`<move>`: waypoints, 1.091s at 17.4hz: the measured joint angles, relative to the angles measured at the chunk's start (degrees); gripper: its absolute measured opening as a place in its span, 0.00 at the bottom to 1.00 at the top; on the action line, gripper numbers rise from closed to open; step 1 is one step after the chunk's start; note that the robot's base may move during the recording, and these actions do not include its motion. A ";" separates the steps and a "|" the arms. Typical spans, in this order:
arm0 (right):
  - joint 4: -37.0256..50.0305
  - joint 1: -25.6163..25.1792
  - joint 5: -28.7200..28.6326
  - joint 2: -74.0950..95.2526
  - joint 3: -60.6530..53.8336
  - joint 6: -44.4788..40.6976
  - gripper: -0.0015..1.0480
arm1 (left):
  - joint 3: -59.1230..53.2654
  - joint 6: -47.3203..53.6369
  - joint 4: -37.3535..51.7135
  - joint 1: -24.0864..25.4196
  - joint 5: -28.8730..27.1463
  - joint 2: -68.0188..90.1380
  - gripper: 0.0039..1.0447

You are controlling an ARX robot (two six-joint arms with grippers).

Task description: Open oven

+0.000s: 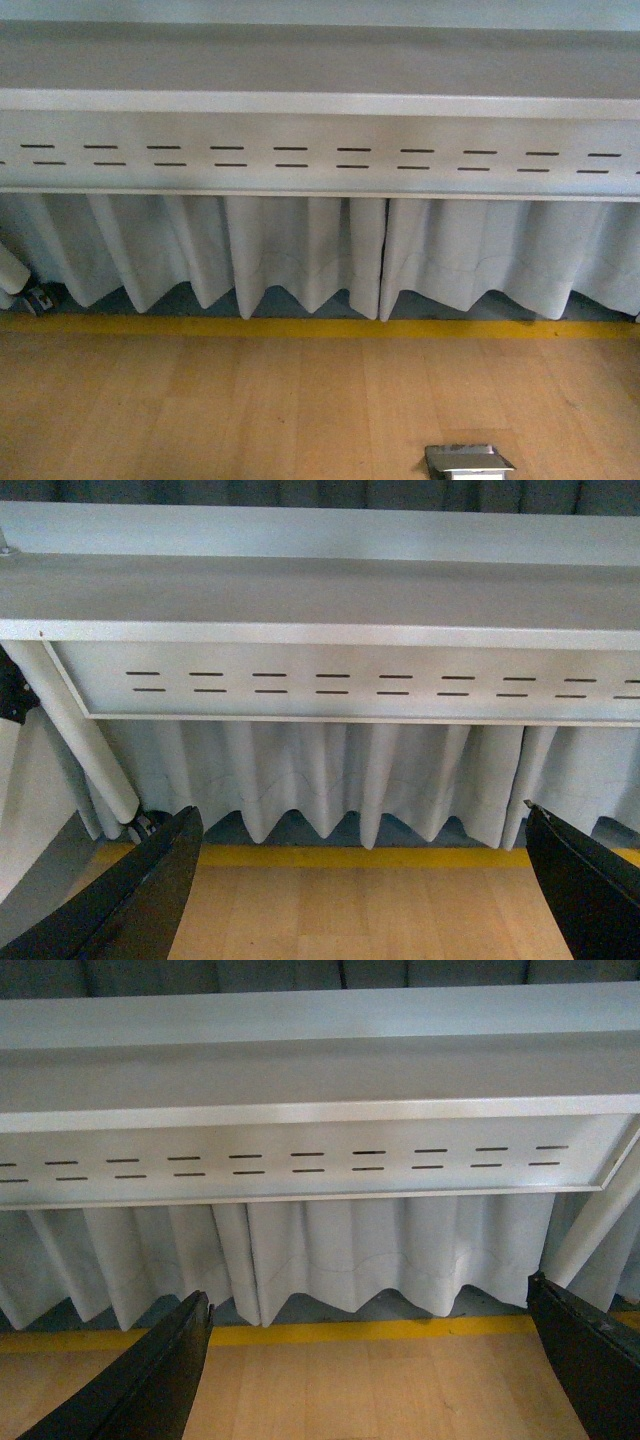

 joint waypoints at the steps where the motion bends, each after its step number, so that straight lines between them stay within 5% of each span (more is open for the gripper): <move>1: 0.00 0.00 0.00 0.00 0.00 0.00 0.94 | 0.00 0.00 0.00 0.00 0.00 0.00 0.94; 19: 0.00 0.00 0.00 0.00 0.00 0.00 0.94 | 0.00 0.00 0.00 0.00 0.00 0.00 0.94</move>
